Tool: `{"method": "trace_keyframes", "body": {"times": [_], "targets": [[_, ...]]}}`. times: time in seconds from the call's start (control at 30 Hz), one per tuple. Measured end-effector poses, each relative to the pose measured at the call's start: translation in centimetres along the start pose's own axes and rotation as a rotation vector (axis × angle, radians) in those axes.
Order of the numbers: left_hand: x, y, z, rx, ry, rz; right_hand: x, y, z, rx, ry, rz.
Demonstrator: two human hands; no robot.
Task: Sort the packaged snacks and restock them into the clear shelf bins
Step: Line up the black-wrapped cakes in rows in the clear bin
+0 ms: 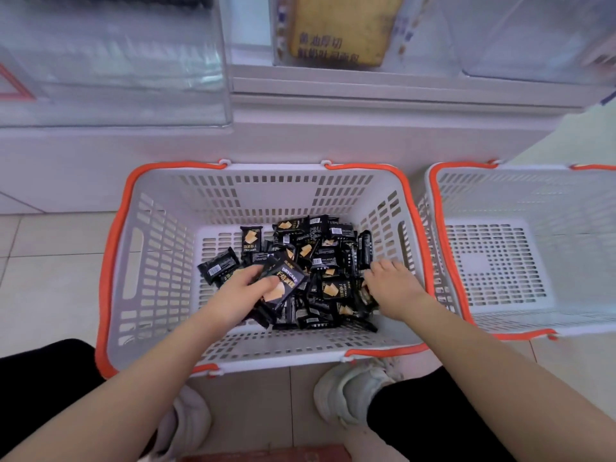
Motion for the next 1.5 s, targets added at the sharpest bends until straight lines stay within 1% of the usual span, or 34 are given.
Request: {"method": "trace_keyframes", "body": {"times": [0.03, 0.1, 0.17, 0.27, 0.37, 0.47, 0.5, 0.63, 0.77, 0.87, 0.97, 1.03, 1.1, 1.17, 1.23, 1.27, 1.33, 1.37, 1.4, 1.43, 1.5], "targets": [[0.0, -0.1, -0.3, -0.012, -0.095, -0.033, -0.2, -0.2, -1.1, -0.046, 0.206, 0.085], [-1.0, -0.8, -0.7, -0.015, -0.201, -0.065, 0.0, -0.9, -3.3, -0.1, 0.64, 0.219], [-2.7, -1.7, -1.1, -0.017, -0.291, -0.053, 1.0, -1.5, -5.6, -0.13, 0.927, 0.281], [-6.5, -3.6, -2.5, -0.053, -0.423, 0.038, 2.4, -2.1, -10.1, -0.23, 1.245, 0.307], [-10.2, -5.0, -4.7, -0.092, -0.429, 0.189, 3.0, -2.7, -15.1, -0.381, 1.54, 0.318], [-13.5, -7.0, -7.2, -0.147, -0.527, 0.253, 3.8, -3.4, -20.0, -0.488, 1.761, 0.242], [-14.3, -7.4, -7.9, -0.151, -0.577, 0.27, 3.9, -3.6, -21.5, -0.527, 1.798, 0.206], [-16.1, -9.1, -10.2, -0.168, -0.667, 0.323, 4.8, -4.6, -26.7, -0.671, 1.754, 0.111], [-17.6, -11.2, -12.7, -0.18, -0.693, 0.404, 6.6, -5.7, -31.1, -0.723, 1.779, -0.03], [-19.4, -12.8, -14.9, -0.201, -0.651, 0.508, 7.6, -6.7, -34.6, -0.747, 1.825, -0.15], [-21.4, -13.9, -17.0, -0.2, -0.648, 0.629, 8.8, -7.9, -38.8, -0.789, 1.726, -0.251], [-23.0, -14.8, -18.0, -0.196, -0.584, 0.705, 9.7, -7.8, -41.0, -0.798, 1.66, -0.252], [-24.4, -15.4, -19.3, -0.227, -0.465, 0.743, 10.2, -7.0, -42.7, -0.814, 1.625, -0.225], [-25.5, -15.8, -21.6, -0.31, -0.371, 0.75, 10.4, -5.9, -44.5, -0.799, 1.652, -0.214], [-26.1, -16.6, -24.6, -0.429, -0.359, 0.795, 10.4, -4.9, -46.5, -0.795, 1.631, -0.223], [-25.9, -17.3, -26.3, -0.529, -0.347, 0.841, 10.2, -4.3, -47.5, -0.798, 1.603, -0.219], [-24.8, -19.0, -30.0, -0.836, -0.288, 0.916, 9.4, -2.7, -49.2, -0.818, 1.518, -0.175], [-23.9, -19.3, -31.5, -0.966, -0.245, 0.912, 9.2, -1.7, -49.8, -0.814, 1.462, -0.135], [-23.1, -19.0, -32.5, -1.031, -0.208, 0.878, 9.0, -0.4, -50.1, -0.79, 1.406, -0.087], [-22.4, -18.0, -33.1, -1.025, -0.181, 0.823, 8.9, 1.1, -50.2, -0.749, 1.351, -0.04], [-21.5, -15.3, -33.1, -0.887, -0.194, 0.746, 9.4, 4.2, -49.8, -0.632, 1.206, 0.041]]}}
Point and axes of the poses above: each hand's wrist, its own y-axis towards the middle knuckle, its own z-axis out of the palm, x = y × z, the point moved 9 cm from there along y, towards the middle knuckle, and after that the axes turned 8 degrees about -x, right-handed, at the moved point
